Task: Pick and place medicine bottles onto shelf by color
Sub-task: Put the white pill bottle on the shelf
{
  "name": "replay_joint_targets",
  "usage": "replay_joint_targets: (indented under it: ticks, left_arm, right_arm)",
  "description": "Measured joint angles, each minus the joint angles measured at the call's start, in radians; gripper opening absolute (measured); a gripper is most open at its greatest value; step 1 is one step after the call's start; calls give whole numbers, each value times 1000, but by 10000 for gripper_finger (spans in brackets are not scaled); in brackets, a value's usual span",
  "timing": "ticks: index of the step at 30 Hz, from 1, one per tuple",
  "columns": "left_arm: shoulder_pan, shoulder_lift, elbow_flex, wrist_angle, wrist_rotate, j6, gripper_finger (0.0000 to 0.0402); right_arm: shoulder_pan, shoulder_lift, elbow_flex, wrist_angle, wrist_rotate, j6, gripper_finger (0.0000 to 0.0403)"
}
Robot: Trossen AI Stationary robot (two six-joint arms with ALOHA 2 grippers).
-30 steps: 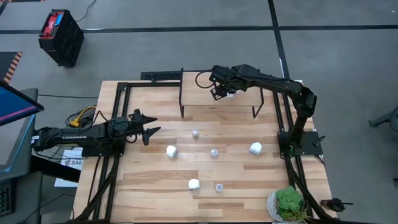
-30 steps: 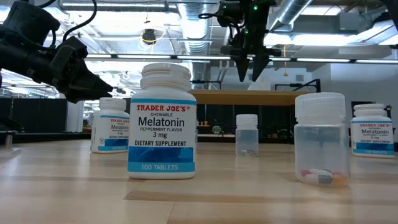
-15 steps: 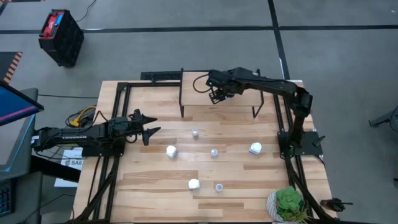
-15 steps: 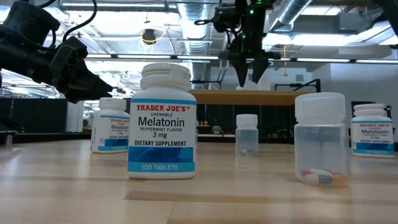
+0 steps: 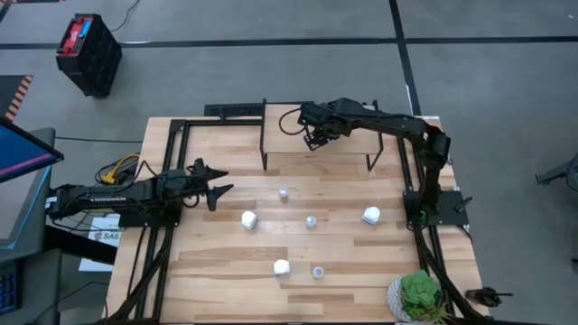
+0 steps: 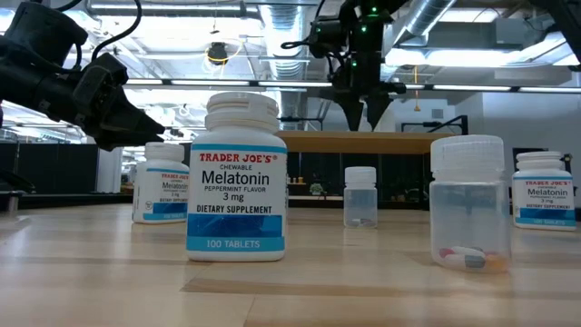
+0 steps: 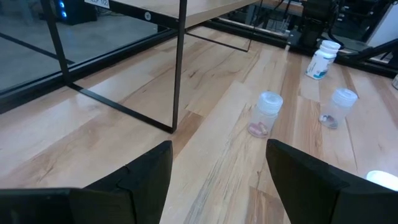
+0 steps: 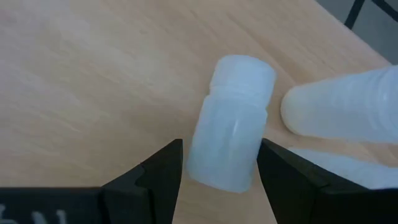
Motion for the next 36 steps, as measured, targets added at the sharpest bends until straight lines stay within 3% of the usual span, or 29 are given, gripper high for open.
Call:
replay_joint_targets:
  ticks: [10,20,24,31,36]
  left_arm:
    - [0,0,0,0,0,0,247]
    - [0,0,0,0,0,-1,247]
    - [0,0,0,0,0,-1,247]
    - [0,0,0,0,0,-2,247]
    - [0,0,0,0,0,-6,247]
  right_arm:
    - [-9,0,0,7,2,32,218]
    - [25,0,0,3,2,14,137]
    - [52,-1,0,1,13,-44,131]
    - [159,-53,0,-11,221,-26,142]
    - [279,-110,0,-106,410,106,138]
